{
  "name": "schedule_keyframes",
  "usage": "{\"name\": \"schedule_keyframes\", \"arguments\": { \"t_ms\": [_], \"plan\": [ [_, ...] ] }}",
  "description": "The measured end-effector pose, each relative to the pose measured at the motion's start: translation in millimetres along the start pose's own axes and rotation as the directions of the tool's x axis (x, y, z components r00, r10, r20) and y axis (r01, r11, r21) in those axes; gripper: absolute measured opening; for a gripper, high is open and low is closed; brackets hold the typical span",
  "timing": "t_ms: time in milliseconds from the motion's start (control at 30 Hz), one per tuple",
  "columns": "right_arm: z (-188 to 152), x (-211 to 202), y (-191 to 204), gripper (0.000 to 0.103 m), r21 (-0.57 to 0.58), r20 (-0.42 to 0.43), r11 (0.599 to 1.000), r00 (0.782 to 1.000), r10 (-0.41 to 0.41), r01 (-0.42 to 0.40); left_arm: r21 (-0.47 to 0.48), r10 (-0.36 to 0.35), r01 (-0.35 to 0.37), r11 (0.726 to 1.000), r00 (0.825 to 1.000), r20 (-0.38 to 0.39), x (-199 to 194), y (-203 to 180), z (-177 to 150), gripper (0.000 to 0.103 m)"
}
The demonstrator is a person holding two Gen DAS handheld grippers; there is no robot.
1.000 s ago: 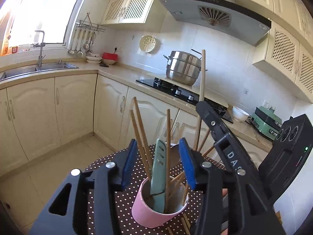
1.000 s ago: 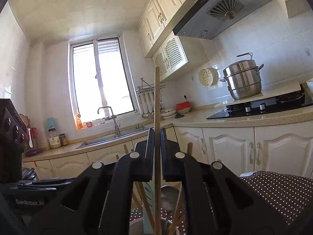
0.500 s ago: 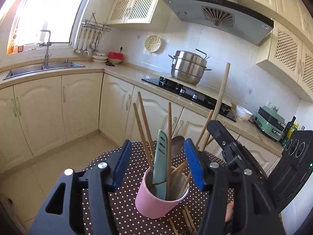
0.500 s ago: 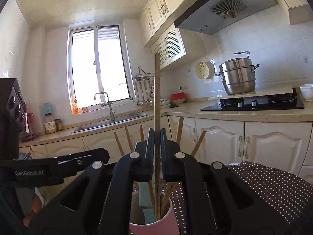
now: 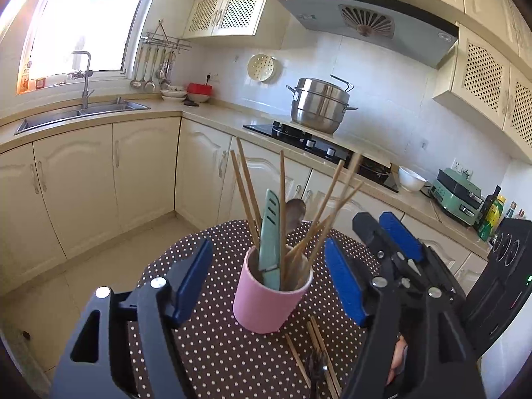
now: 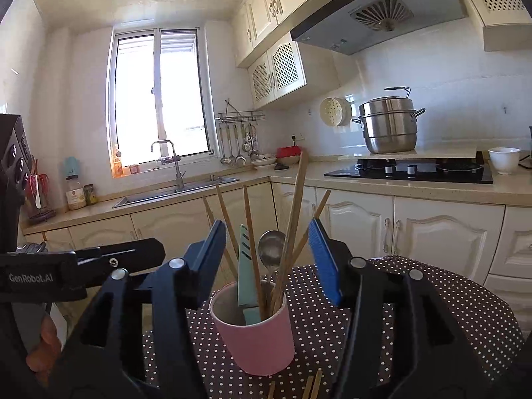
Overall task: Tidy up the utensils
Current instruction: 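Lower the left tool onto the black fork and close on it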
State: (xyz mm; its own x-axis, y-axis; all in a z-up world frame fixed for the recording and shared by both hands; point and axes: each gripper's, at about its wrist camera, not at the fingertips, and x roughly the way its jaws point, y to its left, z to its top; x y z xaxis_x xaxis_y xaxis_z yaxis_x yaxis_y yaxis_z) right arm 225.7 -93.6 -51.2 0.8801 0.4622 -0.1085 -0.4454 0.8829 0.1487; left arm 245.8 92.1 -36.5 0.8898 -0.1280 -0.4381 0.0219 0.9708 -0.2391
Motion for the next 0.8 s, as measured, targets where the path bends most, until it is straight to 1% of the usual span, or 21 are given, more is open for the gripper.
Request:
{"name": "schedule_keyframes", "arguments": {
  "t_ms": [200,300,400,500,533,600,667,733,767,800],
  "plan": [
    [0,-27,-6,0.052,-0.003,-0.009,0.999,0.999,-0.037,0.037,0.017,0.013,-0.012,1.0,0.999,-0.043,-11,-5,-15,0.069],
    [-4,-41,-10,0.052,-0.002,-0.03,0.999,0.998,-0.054,0.054,0.032,0.006,-0.003,0.999,0.996,-0.086,-12,-12,-26,0.069],
    [-10,-52,-14,0.052,-0.012,-0.064,0.997,0.995,-0.08,0.079,0.071,0.013,-0.002,0.997,0.989,-0.148,-8,-22,-39,0.069],
    [-19,-60,-23,0.052,-0.002,-0.121,0.995,0.987,-0.102,0.102,0.113,0.012,0.017,0.993,0.967,-0.253,4,-35,-55,0.069],
    [-23,-61,-26,0.053,0.004,-0.141,0.994,0.984,-0.105,0.107,0.127,0.013,0.026,0.992,0.955,-0.298,10,-39,-62,0.069],
    [-31,-63,-33,0.054,0.011,-0.205,0.994,0.973,-0.109,0.113,0.16,0.037,0.025,0.987,0.926,-0.375,21,-45,-76,0.069],
    [-41,-65,-38,0.054,0.014,-0.252,0.992,0.96,-0.122,0.129,0.174,0.054,0.022,0.984,0.905,-0.422,29,-49,-86,0.069],
    [-52,-67,-45,0.054,0.023,-0.308,0.99,0.943,-0.123,0.137,0.179,0.056,0.033,0.983,0.881,-0.47,38,-54,-98,0.069],
    [-57,-68,-48,0.054,0.025,-0.324,0.99,0.938,-0.127,0.142,0.181,0.057,0.037,0.983,0.873,-0.484,42,-56,-103,0.068],
    [-62,-70,-51,0.054,0.031,-0.342,0.989,0.931,-0.126,0.145,0.186,0.062,0.038,0.982,0.862,-0.503,46,-59,-108,0.066]
  ]
}}
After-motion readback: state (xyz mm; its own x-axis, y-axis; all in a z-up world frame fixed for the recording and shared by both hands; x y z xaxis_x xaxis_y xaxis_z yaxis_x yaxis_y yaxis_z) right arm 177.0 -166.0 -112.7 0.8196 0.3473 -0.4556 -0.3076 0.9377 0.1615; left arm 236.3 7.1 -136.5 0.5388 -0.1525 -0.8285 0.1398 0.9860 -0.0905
